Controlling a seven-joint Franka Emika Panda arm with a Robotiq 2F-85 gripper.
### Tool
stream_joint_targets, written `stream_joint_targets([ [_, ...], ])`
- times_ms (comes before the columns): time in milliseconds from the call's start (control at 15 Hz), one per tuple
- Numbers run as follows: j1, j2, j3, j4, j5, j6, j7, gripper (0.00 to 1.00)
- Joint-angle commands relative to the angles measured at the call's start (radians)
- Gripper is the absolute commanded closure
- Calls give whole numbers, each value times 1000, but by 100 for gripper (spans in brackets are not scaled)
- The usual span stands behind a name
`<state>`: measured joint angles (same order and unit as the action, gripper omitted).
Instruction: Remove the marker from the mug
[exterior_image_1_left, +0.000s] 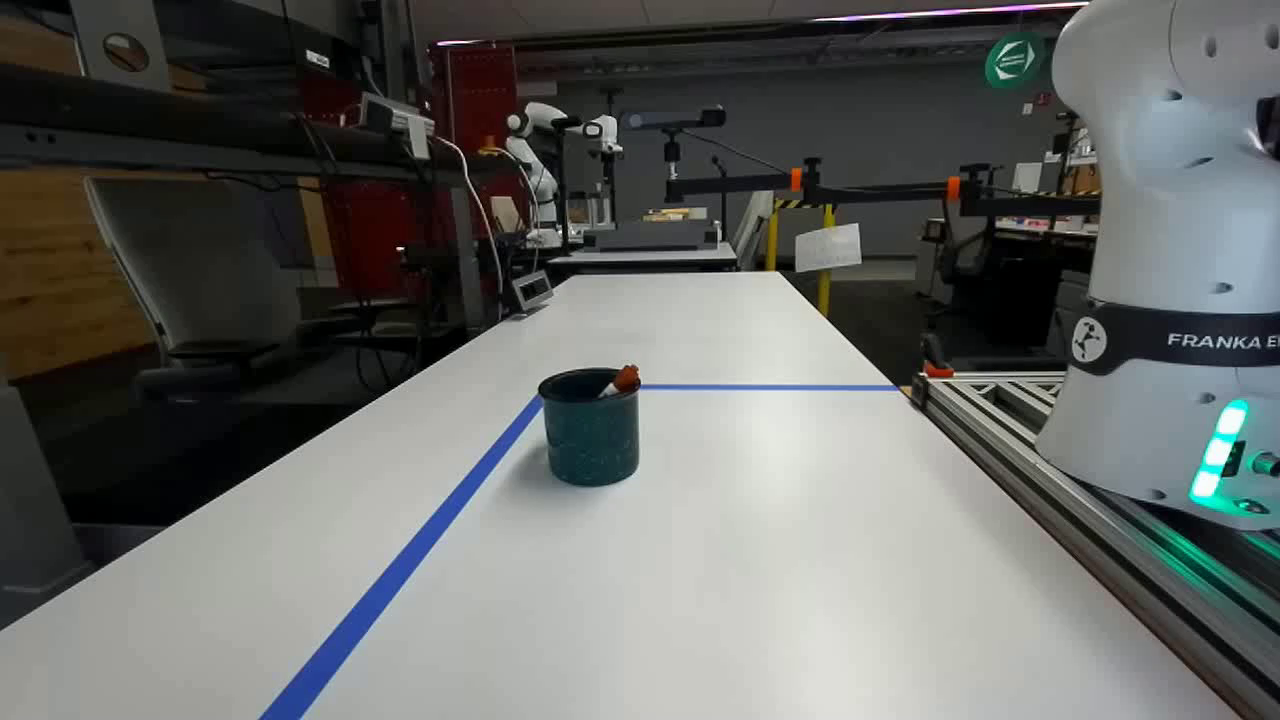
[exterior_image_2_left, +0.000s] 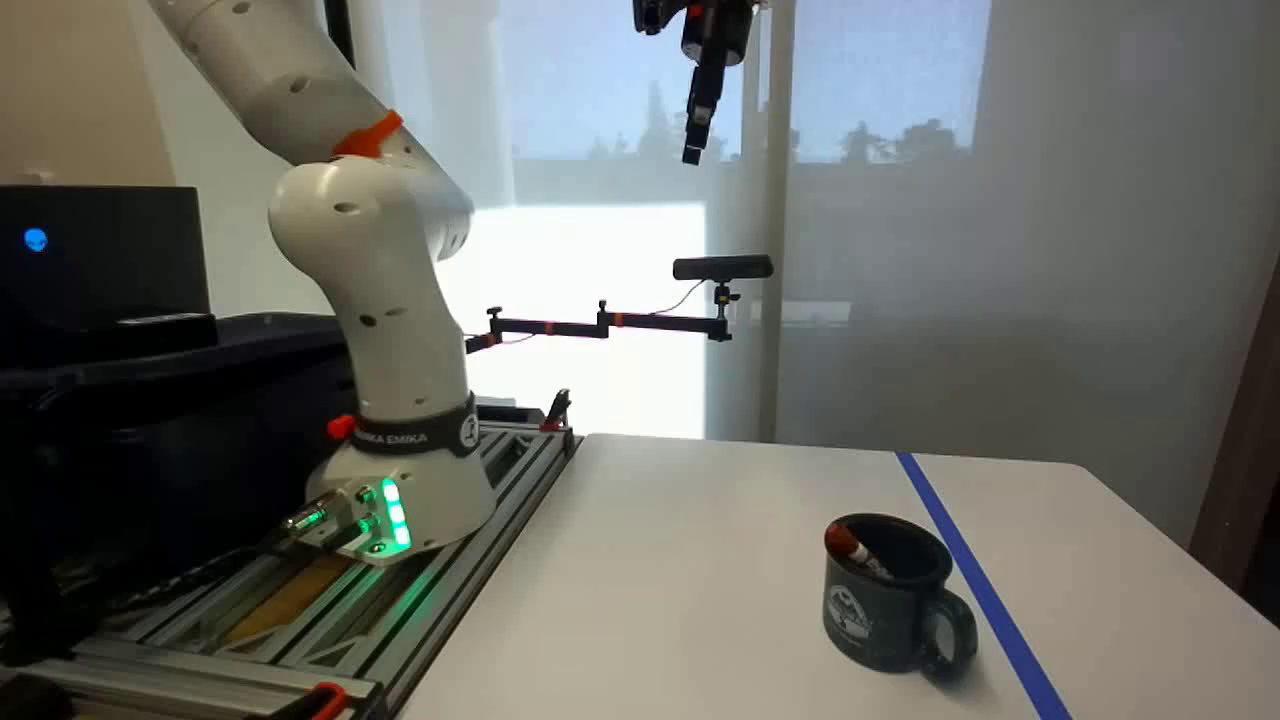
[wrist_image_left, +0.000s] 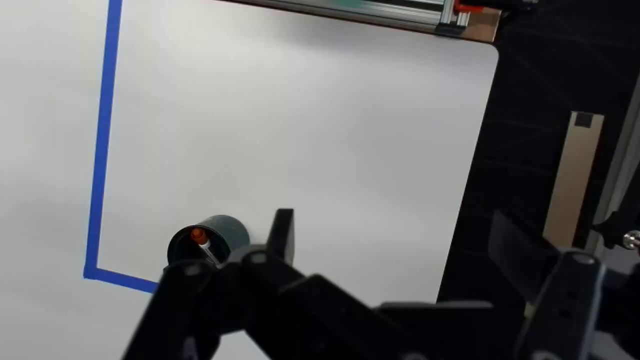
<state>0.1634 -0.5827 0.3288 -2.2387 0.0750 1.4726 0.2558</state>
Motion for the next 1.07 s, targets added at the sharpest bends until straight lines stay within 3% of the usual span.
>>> stream_joint_targets([
  [0, 13, 4, -9, 3, -5, -2, 6, 0],
  [533, 5, 15, -3, -2, -9, 18, 24, 0],
  [1000, -67, 221, -17, -26, -153, 145, 140, 0],
])
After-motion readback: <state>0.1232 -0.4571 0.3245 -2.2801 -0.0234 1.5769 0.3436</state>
